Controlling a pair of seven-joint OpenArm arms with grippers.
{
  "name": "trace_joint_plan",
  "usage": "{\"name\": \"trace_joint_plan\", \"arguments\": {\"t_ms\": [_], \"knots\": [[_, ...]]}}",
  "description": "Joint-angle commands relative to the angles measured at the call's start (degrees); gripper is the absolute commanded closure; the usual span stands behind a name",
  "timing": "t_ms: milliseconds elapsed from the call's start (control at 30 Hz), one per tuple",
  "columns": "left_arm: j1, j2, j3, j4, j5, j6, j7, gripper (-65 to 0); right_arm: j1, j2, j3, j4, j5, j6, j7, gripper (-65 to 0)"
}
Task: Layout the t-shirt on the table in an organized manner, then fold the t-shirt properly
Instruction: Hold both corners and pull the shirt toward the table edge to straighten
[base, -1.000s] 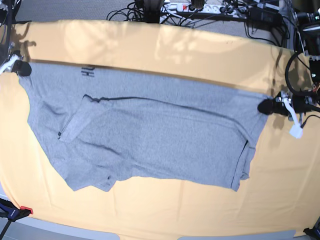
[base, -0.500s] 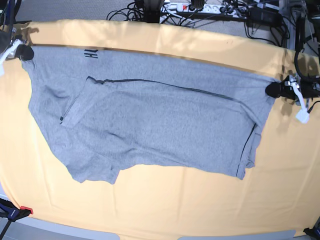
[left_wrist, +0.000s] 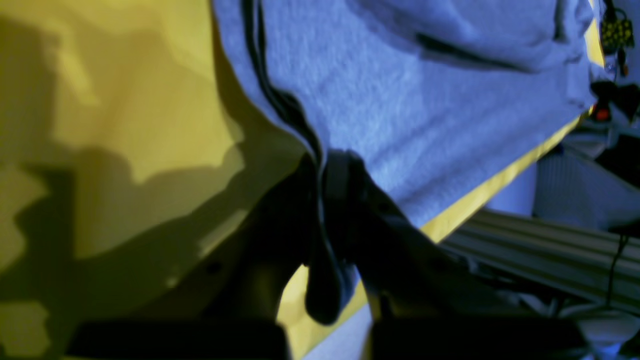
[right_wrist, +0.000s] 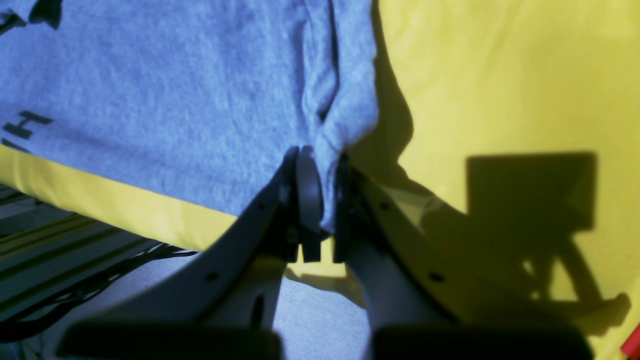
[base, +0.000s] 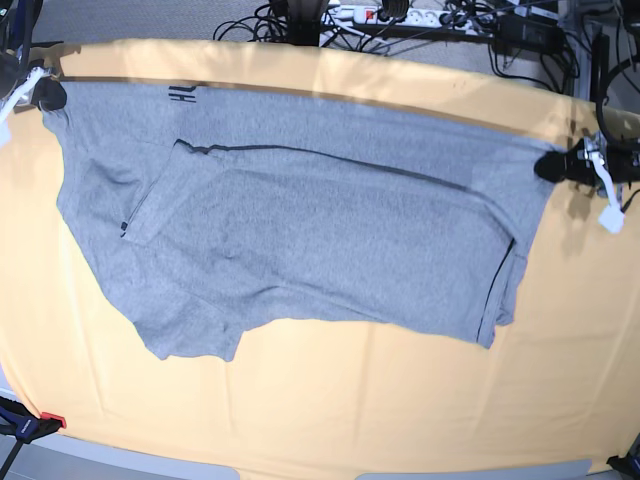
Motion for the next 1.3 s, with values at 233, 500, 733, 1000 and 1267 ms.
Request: {"name": "trace_joint_plan", "arguments": {"t_ms": [233,500,733,1000,1267], "knots": [[3.1,-2.1,-0.8,0.9,-0.1,0.0,-0.4,0.0,-1.4,1.8,0.6,0.9,-0.7,0.3,-0.7,0.0],[7.1,-2.0,-0.8,6.2,-0.1,0.9,-0.4,0.0,-4.0,1.7,0.6,0.9,-0.7,0.3,-0.7,0.0],[10.9,-2.0,-0.8,9.6,-0.1,0.4,-0.4,0.0,-4.1,1.8,0.6,0.9,-0.9,0.3,-1.7,0.0],[11.1,-2.0,-0.8,9.6,-0.1,0.4,-0.4,0.0,-7.0,1.8,0.7,0.9,-0.7,0.3,-1.5,0.0],[11.6,-2.0,-0.8,9.6,-0.1,0.5,-0.4,0.0,-6.8,1.8,0.7,0.9,-0.4,0.3,-0.5,0.0]]}}
